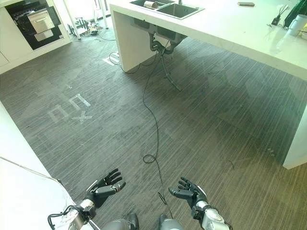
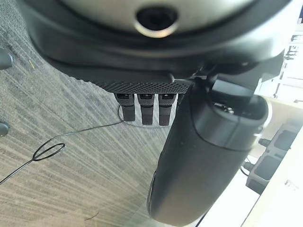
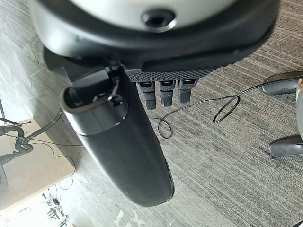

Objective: Place the dishes in the dishwasher.

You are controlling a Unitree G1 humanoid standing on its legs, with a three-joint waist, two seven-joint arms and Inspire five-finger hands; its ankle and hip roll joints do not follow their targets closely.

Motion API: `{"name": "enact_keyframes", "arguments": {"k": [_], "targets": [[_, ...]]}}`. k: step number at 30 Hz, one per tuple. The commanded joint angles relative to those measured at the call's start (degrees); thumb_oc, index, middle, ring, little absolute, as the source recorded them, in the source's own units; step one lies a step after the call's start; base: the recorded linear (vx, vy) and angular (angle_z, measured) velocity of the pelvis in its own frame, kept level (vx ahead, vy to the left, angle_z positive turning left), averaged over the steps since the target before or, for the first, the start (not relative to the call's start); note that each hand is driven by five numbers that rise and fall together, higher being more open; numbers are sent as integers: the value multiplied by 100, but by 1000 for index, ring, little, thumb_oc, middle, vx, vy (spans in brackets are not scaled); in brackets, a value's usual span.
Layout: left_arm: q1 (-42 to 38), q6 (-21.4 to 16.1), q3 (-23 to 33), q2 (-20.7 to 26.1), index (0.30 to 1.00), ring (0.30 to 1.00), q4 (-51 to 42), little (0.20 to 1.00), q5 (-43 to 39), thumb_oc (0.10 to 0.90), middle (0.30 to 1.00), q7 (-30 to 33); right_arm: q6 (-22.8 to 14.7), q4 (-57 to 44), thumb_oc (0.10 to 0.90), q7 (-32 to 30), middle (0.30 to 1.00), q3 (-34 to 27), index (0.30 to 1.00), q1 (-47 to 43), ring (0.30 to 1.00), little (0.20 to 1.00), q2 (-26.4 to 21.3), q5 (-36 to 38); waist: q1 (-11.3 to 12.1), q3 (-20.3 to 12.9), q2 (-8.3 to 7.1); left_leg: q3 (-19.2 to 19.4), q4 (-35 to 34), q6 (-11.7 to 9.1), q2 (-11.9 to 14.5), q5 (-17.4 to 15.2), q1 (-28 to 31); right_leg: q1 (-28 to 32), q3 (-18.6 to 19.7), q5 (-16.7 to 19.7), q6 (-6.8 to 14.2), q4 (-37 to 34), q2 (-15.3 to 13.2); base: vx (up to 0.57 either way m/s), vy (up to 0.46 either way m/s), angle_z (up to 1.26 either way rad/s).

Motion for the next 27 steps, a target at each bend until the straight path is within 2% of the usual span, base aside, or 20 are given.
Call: {"name": "enact_keyframes", "arguments": {"k": [1,6,10,11,13,17,22,24,25,26,27], "targets": [[-184,-220,-27,88,900,900,-576,900,31,800,900,-106,-355,-445,800,87,900,-136,900,-159,900,900,-234,304,18,-149,24,33,230,-63,-47,-1098,242,32,-214,-924,234,395,-64,0,0,0],[-230,-67,-28,14,900,900,-388,900,-61,800,900,62,-317,-369,800,47,900,-81,900,-182,900,900,-231,212,9,-144,27,30,230,-75,-49,-1096,234,28,-210,-949,227,395,-45,-1,-16,1],[-264,6,-82,21,900,900,-73,900,495,800,900,333,-365,-79,800,-72,900,-43,900,-226,900,900,-224,55,18,-150,29,35,230,-96,-37,-1091,244,52,-247,-973,218,395,-31,25,-59,7],[-307,3,-147,6,900,900,195,900,919,800,900,494,-390,134,800,-73,900,-9,900,-252,900,900,-225,-153,14,-163,35,44,230,-103,-28,-1094,256,72,-266,-997,201,395,-16,58,-98,12],[-341,-17,-200,-17,900,900,548,900,985,800,900,650,-553,436,800,-108,900,98,900,-310,900,900,-218,-303,11,-181,46,42,230,-124,-11,-1088,264,89,-269,-1030,175,395,10,61,-100,9],[-344,-350,-112,-54,900,900,679,900,874,800,900,691,-805,558,800,-184,900,221,900,-398,900,900,-262,-506,61,-135,76,-80,230,-149,-30,-1048,263,115,-267,-1059,113,395,67,32,-114,3],[-367,-469,-115,-84,900,900,583,900,928,800,900,809,-868,632,800,-193,900,218,900,-462,900,900,-264,-434,97,-91,75,-127,230,-171,-22,-1031,333,182,-284,-1099,41,395,121,37,-125,3],[-419,-577,-110,-99,900,900,592,900,1025,800,900,958,-900,624,800,-186,900,241,900,-504,900,900,-310,-436,87,-26,19,52,230,-176,-62,-936,545,217,-240,-1087,-25,395,83,112,-128,7],[-440,-632,-115,-106,900,900,610,900,1023,800,900,1009,-930,631,800,-168,900,240,900,-508,900,900,-329,-444,80,18,-19,85,230,-158,-122,-1025,702,311,-178,-1145,-14,395,56,158,-95,6],[-465,-676,-91,-95,900,900,623,900,1017,800,900,1048,-923,622,800,-138,900,253,900,-520,900,900,-356,-342,107,94,-108,160,230,-110,-230,-988,792,365,-105,-1108,-42,395,-14,152,-107,4],[-474,-696,-79,-86,900,900,619,900,1023,800,900,1068,-913,601,800,-114,900,243,900,-514,900,900,-375,-263,132,155,-171,180,483,-132,-256,-820,721,404,-59,-1087,-73,395,-47,71,-146,4]]}}
